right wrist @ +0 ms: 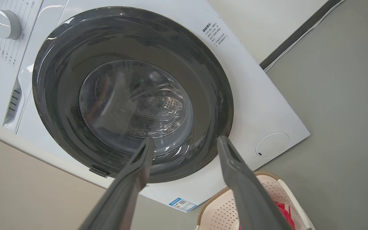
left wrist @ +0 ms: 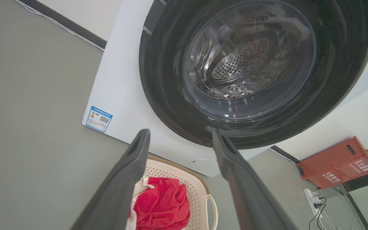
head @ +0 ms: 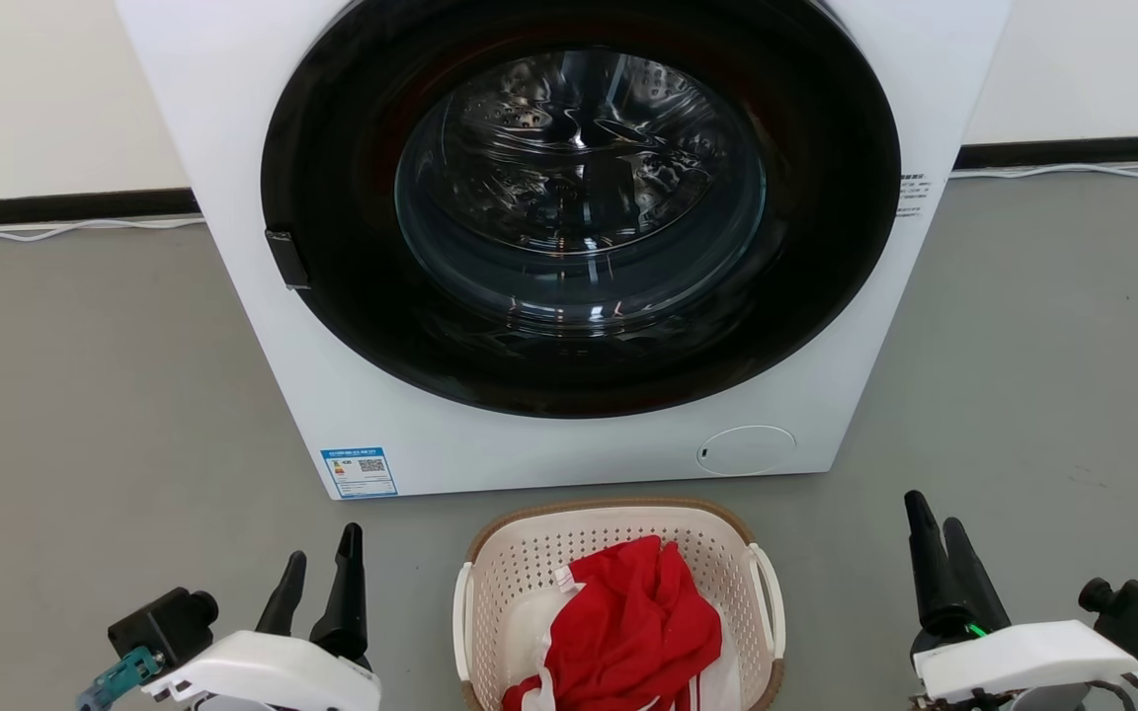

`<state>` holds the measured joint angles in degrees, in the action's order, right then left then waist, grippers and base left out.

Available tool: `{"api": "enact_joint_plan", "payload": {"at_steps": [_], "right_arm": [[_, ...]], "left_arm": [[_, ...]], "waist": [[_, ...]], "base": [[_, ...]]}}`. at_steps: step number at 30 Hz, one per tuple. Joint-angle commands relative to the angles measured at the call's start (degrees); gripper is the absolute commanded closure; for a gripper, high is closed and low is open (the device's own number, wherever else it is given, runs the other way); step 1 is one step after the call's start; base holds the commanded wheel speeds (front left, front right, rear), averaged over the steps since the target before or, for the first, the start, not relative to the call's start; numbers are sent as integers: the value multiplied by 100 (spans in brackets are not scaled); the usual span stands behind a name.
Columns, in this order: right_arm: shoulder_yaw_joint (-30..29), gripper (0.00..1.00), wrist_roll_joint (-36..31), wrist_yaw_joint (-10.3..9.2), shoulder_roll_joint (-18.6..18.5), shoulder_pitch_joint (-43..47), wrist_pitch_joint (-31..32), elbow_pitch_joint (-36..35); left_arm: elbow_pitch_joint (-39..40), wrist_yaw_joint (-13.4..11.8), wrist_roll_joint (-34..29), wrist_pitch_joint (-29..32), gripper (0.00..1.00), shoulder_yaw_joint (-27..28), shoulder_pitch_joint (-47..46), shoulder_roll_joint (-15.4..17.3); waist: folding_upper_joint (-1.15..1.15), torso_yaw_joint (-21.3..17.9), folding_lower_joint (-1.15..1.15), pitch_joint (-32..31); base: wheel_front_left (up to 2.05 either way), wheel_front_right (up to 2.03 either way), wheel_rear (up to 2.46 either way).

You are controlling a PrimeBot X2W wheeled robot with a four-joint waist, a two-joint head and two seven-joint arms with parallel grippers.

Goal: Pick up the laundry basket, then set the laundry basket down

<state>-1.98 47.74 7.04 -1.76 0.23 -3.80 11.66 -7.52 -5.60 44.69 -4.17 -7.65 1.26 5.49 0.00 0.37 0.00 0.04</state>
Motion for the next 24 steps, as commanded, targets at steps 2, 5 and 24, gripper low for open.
{"api": "enact_joint_plan", "payload": {"at_steps": [2,5,24], "right_arm": [[88,0,-265,24,-70,-71,-126,-225],[110,0,-479,25,-72,-65,-177,-244],[248,0,-1821,32,-86,1,-498,-392]], "left_arm": [[222,-87,-297,-93,0,16,-116,86],[267,-182,-514,-144,0,-65,-113,138],[530,-723,-1782,-463,0,-538,-51,397]], "waist": [[0,4,0,-3],[0,6,0,-6],[0,5,0,-36]], "base": [[0,0,0],[0,0,0],[0,0,0]]}}
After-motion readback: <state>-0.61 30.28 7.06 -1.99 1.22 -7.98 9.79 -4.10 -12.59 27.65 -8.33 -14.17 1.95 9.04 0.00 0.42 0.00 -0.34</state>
